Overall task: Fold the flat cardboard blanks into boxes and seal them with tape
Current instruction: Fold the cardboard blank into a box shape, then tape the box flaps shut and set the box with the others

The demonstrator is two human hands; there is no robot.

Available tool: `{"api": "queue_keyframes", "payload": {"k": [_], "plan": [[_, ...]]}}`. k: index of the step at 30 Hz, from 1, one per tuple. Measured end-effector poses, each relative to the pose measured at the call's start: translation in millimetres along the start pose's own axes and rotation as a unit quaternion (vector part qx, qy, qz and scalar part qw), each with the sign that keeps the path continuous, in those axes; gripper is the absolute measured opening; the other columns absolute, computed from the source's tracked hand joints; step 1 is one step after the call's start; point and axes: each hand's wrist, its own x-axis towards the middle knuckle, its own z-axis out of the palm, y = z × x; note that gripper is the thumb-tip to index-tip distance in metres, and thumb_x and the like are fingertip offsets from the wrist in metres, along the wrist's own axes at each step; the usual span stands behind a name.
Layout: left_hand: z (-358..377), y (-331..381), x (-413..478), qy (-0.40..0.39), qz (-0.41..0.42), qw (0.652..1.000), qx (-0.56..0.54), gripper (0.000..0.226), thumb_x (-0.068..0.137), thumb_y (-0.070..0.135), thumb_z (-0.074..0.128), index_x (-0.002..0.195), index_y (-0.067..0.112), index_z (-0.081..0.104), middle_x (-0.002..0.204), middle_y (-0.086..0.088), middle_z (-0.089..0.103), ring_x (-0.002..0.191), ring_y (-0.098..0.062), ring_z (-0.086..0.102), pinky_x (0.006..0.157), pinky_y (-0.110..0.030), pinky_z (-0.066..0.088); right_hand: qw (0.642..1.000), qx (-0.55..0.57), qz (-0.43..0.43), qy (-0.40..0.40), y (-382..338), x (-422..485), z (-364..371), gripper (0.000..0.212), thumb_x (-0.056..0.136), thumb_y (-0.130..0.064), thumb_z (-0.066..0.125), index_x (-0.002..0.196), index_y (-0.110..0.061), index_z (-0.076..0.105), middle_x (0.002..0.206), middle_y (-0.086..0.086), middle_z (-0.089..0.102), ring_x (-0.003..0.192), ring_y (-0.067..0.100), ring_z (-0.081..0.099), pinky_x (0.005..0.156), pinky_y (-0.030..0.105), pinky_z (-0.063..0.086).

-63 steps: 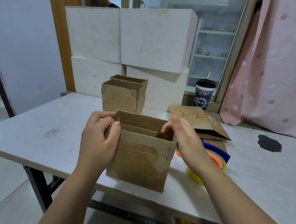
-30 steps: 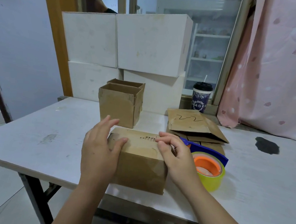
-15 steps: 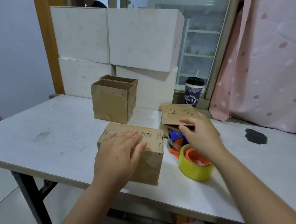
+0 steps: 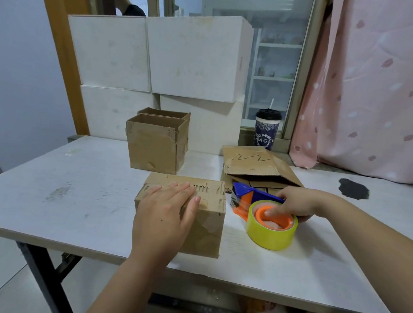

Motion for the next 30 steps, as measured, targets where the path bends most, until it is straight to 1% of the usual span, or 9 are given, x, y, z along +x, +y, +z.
{"api": "queue_keyframes", "payload": {"k": [6, 10, 14, 17, 19, 22, 24, 27, 30], "plan": [[1, 2, -1, 0.023, 0.013, 1.000, 0.009, 0.030, 0.088, 0.029, 0.052, 0.103, 0.015, 0.074, 0.105, -0.001, 0.072, 0.101, -0.023, 0.066, 0.094, -0.035, 0.032, 0.999, 0.012, -0.022, 0.039, 3, -3, 5, 0.024, 0.081, -0.042, 0.070, 0.085, -0.018, 0.067, 0.071, 0.001, 0.058, 0.062, 0.015, 0.054, 0.052, 0.023, 0.045], [2, 1, -1, 0.034, 0.023, 0.999, 0.000, 0.035, 0.090, 0.033, 0.047, 0.101, 0.015, 0.074, 0.104, -0.001, 0.072, 0.101, -0.021, 0.066, 0.093, -0.033, 0.033, 0.979, 0.184, -0.054, 0.068, 8, -7, 12, 0.024, 0.084, -0.039, 0.070, 0.087, -0.015, 0.069, 0.074, 0.001, 0.064, 0.067, 0.015, 0.059, 0.057, 0.024, 0.048], [6, 0, -1, 0.059, 0.043, 0.997, 0.000, 0.043, 0.091, 0.035, 0.037, 0.099, 0.014, 0.074, 0.103, -0.001, 0.072, 0.099, -0.021, 0.066, 0.094, -0.033, 0.033, 0.894, 0.441, -0.081, 0.016, 4, -15, 21, 0.031, 0.088, -0.034, 0.066, 0.111, -0.014, 0.065, 0.092, 0.011, 0.072, 0.080, 0.022, 0.070, 0.068, 0.038, 0.058], [10, -2, -2, 0.077, 0.052, 0.996, -0.001, 0.042, 0.091, 0.033, 0.038, 0.098, 0.014, 0.074, 0.102, -0.001, 0.072, 0.098, -0.021, 0.066, 0.095, -0.034, 0.034, 0.836, 0.544, -0.067, -0.015, -2, -19, 26, 0.038, 0.085, -0.031, 0.065, 0.116, -0.010, 0.063, 0.094, 0.015, 0.072, 0.075, 0.024, 0.070, 0.062, 0.037, 0.058], [11, -3, -1, 0.082, 0.056, 0.995, 0.001, 0.041, 0.091, 0.032, 0.038, 0.098, 0.014, 0.074, 0.101, -0.001, 0.072, 0.097, -0.021, 0.066, 0.095, -0.033, 0.033, 0.764, 0.642, -0.048, -0.048, -7, -20, 29, 0.039, 0.081, -0.033, 0.065, 0.106, -0.003, 0.068, 0.091, 0.019, 0.071, 0.066, 0.024, 0.069, 0.059, 0.035, 0.058], [12, -2, -1, 0.085, 0.059, 0.995, 0.004, 0.041, 0.091, 0.032, 0.038, 0.097, 0.014, 0.074, 0.100, 0.000, 0.072, 0.097, -0.019, 0.066, 0.094, -0.030, 0.033, 0.692, 0.719, -0.030, -0.061, -15, -19, 29, 0.062, 0.077, -0.062, 0.059, 0.086, -0.003, 0.077, 0.088, 0.018, 0.071, 0.065, 0.025, 0.067, 0.065, 0.035, 0.057], [12, -2, 0, 0.084, 0.058, 0.995, 0.003, 0.041, 0.091, 0.032, 0.038, 0.096, 0.015, 0.074, 0.099, 0.001, 0.072, 0.096, -0.019, 0.066, 0.094, -0.029, 0.033, 0.685, 0.727, -0.020, -0.037, -22, -19, 26, 0.068, 0.075, -0.072, 0.052, 0.094, -0.010, 0.074, 0.089, 0.015, 0.072, 0.070, 0.026, 0.067, 0.069, 0.037, 0.056], [13, 4, 4, 0.067, 0.060, 0.996, 0.004, 0.041, 0.090, 0.034, 0.039, 0.096, 0.015, 0.075, 0.099, 0.000, 0.073, 0.094, -0.019, 0.067, 0.093, -0.033, 0.039, 0.737, 0.672, -0.047, 0.044, -31, -19, 20, 0.055, 0.088, -0.068, 0.041, 0.115, -0.026, 0.064, 0.100, 0.010, 0.074, 0.088, 0.029, 0.070, 0.070, 0.044, 0.058], [19, 16, 13, 0.049, 0.082, 0.995, 0.018, 0.030, 0.088, 0.032, 0.052, 0.095, 0.015, 0.076, 0.098, -0.001, 0.073, 0.090, -0.020, 0.068, 0.086, -0.035, 0.048, 0.767, 0.624, -0.098, 0.111, -44, -25, 11, 0.046, 0.090, -0.063, 0.043, 0.108, -0.028, 0.068, 0.102, 0.004, 0.074, 0.100, 0.026, 0.067, 0.083, 0.054, 0.055]]}}
